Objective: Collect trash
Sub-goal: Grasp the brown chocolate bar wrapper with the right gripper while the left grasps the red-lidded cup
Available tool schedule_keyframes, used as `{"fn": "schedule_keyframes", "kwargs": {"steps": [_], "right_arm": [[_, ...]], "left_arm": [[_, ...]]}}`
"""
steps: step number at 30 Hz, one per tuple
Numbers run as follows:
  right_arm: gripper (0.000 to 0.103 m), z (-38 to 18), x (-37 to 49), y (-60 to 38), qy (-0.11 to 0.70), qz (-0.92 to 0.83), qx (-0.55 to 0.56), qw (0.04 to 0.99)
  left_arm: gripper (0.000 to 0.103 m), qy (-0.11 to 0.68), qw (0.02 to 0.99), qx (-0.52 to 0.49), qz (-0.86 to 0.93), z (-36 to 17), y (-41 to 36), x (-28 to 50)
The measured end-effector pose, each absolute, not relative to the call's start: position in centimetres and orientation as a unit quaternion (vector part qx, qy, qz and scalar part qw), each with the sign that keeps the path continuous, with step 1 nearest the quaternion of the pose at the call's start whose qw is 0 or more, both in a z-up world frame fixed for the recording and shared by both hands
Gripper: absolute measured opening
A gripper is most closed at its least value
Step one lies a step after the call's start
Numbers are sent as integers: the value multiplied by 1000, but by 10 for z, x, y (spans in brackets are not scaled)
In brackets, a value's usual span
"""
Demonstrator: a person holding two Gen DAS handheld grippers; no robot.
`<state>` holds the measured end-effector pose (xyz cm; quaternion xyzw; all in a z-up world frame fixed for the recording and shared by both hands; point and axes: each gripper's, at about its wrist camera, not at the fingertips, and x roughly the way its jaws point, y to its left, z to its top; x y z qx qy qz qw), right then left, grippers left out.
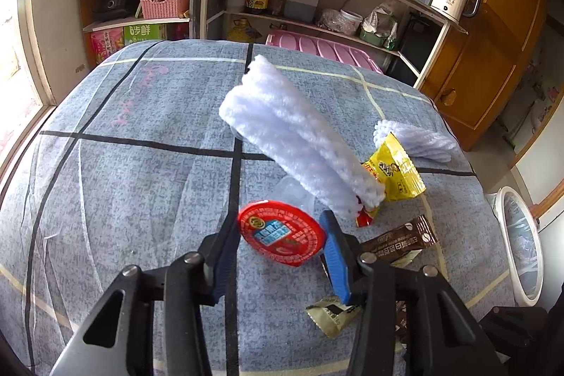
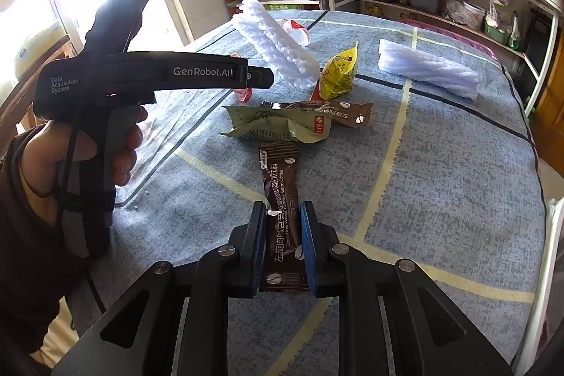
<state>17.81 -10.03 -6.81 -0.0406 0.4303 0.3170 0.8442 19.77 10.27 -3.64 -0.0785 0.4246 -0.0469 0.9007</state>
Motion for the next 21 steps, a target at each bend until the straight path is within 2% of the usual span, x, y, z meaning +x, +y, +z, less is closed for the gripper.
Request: {"fn": "schedule_keyframes", "kwargs": {"steps": [21], "right_arm": [[20, -57, 161, -122, 414, 287, -29, 863]], "left_arm": [[46, 402, 911, -68, -68, -10, 82, 160]]}}
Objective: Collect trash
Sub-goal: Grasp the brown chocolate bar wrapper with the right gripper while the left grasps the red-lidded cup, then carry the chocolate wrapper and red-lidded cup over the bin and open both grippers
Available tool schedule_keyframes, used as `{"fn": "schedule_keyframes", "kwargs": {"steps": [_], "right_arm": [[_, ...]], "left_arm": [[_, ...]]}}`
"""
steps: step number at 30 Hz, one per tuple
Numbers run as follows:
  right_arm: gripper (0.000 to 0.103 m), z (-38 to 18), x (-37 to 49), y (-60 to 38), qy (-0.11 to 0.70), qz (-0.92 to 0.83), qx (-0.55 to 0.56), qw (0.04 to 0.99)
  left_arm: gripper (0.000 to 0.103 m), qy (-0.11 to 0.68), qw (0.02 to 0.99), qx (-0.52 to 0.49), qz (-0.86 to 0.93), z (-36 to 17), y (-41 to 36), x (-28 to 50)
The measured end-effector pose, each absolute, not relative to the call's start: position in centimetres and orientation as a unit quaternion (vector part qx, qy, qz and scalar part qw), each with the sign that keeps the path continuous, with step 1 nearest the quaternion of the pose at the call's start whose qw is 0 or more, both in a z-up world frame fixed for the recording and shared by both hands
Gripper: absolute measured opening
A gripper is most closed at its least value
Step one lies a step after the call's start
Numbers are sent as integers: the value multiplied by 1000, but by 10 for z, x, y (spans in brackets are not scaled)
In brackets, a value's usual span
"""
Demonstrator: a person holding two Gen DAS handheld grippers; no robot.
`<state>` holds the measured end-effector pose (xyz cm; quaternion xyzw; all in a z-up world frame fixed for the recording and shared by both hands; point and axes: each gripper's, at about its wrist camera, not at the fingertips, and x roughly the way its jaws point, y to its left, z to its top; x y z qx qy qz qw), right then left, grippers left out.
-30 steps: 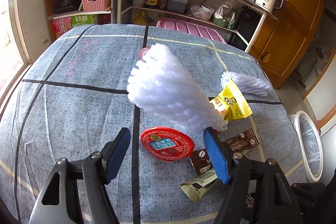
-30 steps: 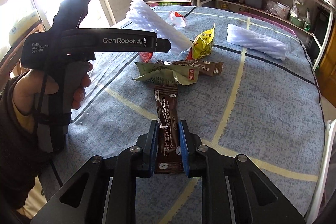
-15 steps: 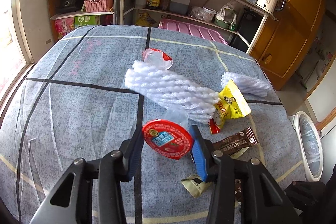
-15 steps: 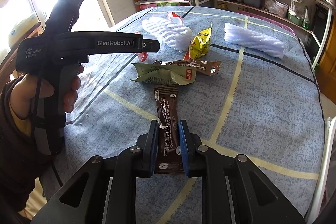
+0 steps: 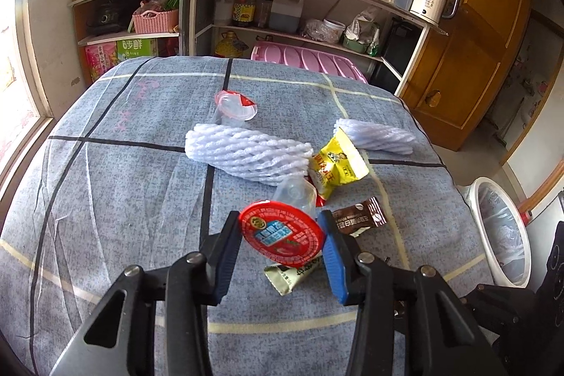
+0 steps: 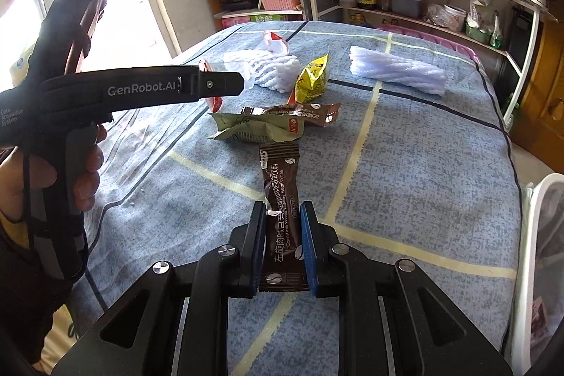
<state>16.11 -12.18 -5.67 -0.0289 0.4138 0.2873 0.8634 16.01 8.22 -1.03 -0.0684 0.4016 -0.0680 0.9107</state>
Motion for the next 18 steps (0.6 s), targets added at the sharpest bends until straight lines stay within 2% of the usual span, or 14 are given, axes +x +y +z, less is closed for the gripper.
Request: {"fn": "schedule_keyframes", "kwargs": {"steps": [18], "right_arm": [[20, -28, 140, -192, 375, 212, 1, 903]], "left_arm": [[46, 372, 921, -34, -113, 19, 18, 130]]}}
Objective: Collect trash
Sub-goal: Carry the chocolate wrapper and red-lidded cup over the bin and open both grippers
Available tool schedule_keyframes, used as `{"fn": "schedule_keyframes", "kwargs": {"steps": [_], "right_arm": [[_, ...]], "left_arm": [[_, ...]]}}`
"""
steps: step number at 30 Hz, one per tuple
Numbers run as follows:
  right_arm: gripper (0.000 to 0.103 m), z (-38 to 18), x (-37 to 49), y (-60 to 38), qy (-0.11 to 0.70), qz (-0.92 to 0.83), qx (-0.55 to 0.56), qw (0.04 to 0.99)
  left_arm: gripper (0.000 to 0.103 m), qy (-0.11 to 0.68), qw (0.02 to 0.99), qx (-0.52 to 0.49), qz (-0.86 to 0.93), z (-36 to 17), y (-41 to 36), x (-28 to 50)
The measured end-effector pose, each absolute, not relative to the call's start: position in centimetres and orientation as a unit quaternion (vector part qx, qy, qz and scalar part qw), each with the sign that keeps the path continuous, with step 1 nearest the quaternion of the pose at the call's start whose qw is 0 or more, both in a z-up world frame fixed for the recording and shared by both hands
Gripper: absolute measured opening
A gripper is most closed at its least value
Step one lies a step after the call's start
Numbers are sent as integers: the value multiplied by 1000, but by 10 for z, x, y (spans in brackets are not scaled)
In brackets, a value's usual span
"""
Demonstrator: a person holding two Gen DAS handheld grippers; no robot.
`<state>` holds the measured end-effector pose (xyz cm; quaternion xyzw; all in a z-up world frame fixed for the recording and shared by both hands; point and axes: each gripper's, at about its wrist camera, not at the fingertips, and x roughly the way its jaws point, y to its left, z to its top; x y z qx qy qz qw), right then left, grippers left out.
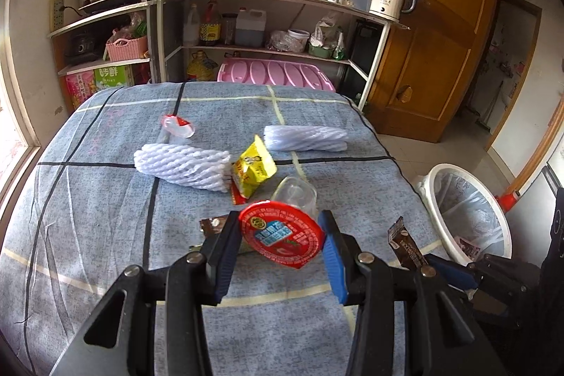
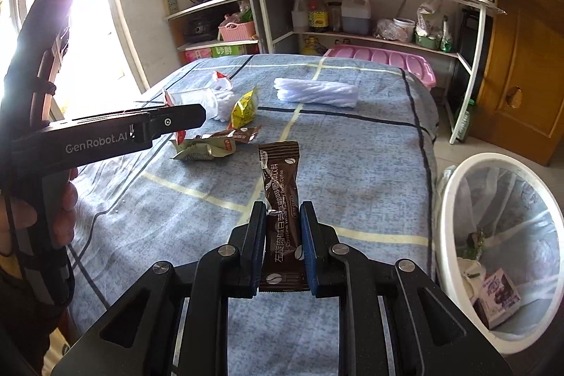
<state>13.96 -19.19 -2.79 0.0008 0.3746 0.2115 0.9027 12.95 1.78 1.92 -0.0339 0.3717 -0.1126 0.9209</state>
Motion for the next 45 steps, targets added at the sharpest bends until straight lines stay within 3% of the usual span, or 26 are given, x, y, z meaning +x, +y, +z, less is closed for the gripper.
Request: {"fn": "schedule_keyframes", "kwargs": {"steps": [22, 45], "right_arm": [[20, -12, 130, -332, 360, 81, 47, 928], [21, -59, 144, -424, 422, -3, 69, 904]], "left_arm": [[46, 362, 906, 16, -218, 31, -123, 122], [47, 394, 877, 72, -265, -1, -228, 114]]}}
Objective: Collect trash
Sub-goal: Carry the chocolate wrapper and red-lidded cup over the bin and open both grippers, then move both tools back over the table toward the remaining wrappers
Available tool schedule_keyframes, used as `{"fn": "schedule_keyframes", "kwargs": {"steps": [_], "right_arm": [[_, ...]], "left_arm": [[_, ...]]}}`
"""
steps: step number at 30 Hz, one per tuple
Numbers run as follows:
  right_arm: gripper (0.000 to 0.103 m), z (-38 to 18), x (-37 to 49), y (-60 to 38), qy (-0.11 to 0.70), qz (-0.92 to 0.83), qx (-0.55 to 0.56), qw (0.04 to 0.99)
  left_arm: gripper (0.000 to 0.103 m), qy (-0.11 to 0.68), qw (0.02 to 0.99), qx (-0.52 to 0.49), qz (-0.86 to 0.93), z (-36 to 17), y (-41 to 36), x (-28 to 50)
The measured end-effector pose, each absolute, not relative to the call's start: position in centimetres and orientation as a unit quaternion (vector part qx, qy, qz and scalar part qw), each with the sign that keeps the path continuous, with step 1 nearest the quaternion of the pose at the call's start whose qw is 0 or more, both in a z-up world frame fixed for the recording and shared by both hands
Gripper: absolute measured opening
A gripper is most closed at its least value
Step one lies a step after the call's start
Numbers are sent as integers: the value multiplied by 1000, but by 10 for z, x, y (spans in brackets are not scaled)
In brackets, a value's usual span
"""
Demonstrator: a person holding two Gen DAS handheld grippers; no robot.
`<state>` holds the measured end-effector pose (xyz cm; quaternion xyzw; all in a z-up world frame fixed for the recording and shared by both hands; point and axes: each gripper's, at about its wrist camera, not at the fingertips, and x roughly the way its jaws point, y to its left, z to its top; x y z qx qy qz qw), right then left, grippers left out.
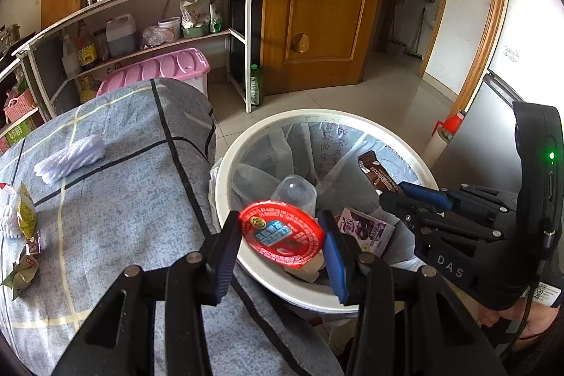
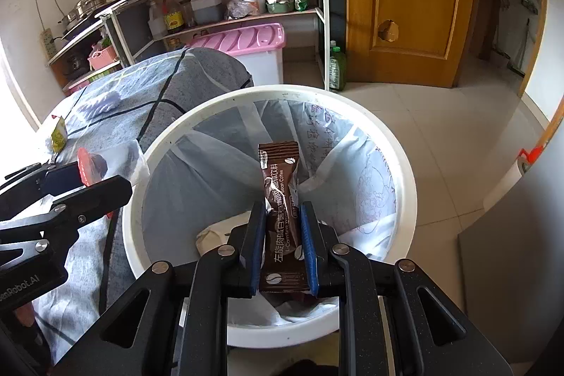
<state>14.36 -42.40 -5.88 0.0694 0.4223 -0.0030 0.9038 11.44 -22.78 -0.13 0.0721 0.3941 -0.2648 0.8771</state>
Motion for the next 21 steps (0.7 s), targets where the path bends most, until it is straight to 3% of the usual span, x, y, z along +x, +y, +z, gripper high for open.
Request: {"fn": "schedule_keyframes", "kwargs": {"steps": [5, 12, 21], "right_arm": [[22, -62, 143, -425, 427, -12, 59, 902], [37, -60, 141, -427, 425, -20, 69, 903], [39, -49, 135, -414, 412, -15, 74, 908]], "left_arm": [[54, 397, 876, 68, -266, -4, -229, 116], [65, 396, 875, 58, -271, -2, -224, 114], [66, 388, 884, 40, -257, 6, -201, 111]]}}
